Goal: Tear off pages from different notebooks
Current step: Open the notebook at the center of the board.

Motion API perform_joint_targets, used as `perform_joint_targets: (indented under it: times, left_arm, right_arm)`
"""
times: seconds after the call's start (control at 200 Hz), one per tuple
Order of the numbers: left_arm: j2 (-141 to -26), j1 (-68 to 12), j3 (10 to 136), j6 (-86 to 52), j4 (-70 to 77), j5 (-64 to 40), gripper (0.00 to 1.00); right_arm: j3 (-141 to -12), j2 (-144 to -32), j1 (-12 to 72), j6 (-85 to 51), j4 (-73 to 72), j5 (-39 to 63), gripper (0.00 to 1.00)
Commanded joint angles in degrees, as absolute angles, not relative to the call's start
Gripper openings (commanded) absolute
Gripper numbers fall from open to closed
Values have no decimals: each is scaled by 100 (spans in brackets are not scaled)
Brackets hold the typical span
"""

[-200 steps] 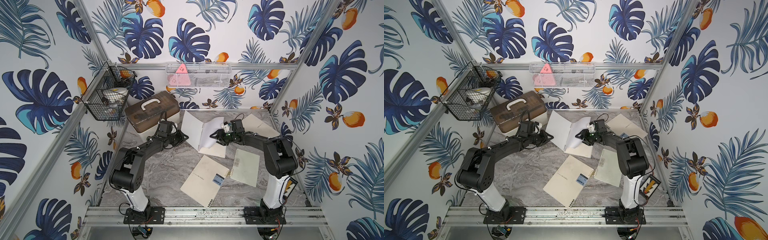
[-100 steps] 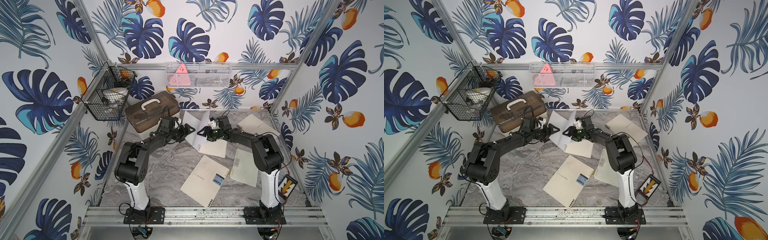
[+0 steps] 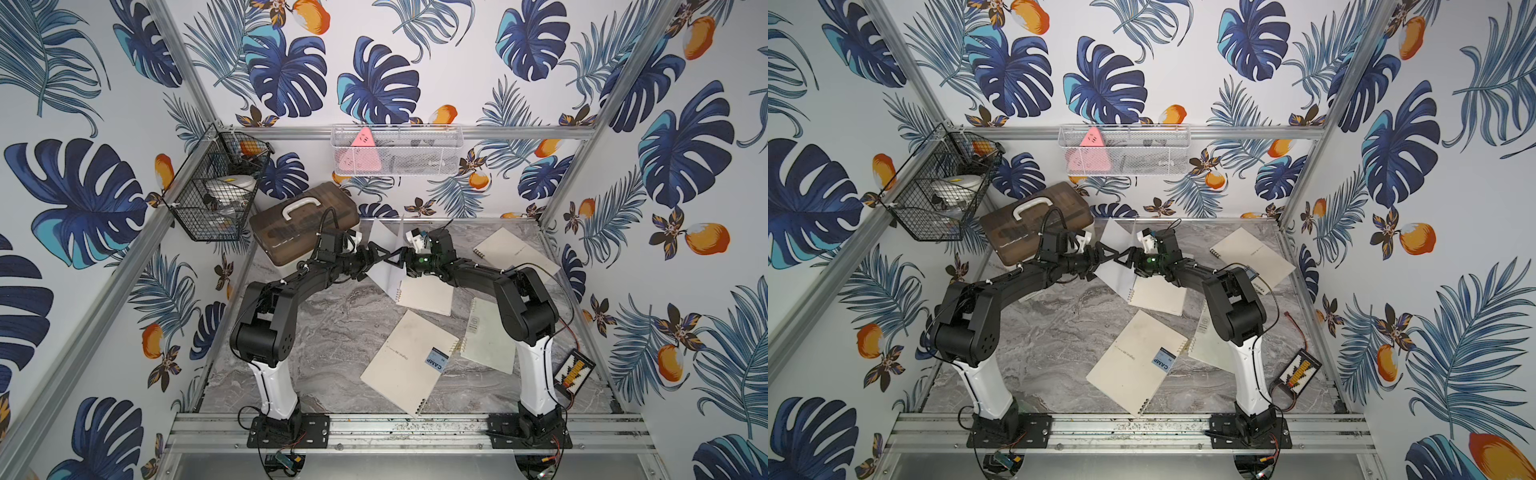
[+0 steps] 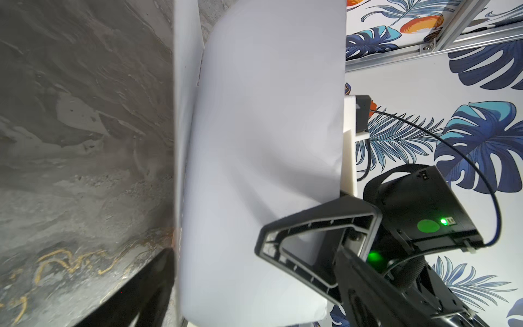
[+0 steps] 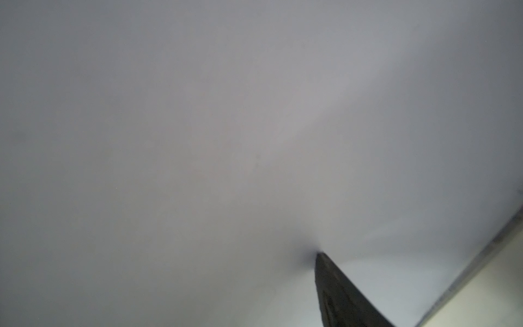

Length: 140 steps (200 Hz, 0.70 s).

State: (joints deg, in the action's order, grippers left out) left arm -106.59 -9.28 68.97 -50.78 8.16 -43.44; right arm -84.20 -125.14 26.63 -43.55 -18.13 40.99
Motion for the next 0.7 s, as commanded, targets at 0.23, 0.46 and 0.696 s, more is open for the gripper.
perform_joint_targets:
  times: [0.23,0.46,0.696]
  left_arm:
    - [-10659,-922,7126,-4882,676,-4564,91]
    - [-10650,-921,7175,-4722,485,-4589,90]
    - [-10738,-923,7306,-4609,341,-4621,89]
  right_arm:
    - [-8754,-12848,2716,-4767,-2200,3899,69]
    - [-8651,-13049,2716,-5001,-2416,3795,58]
    - [-8465,-12932,2718,-4982,-2350,3601,52]
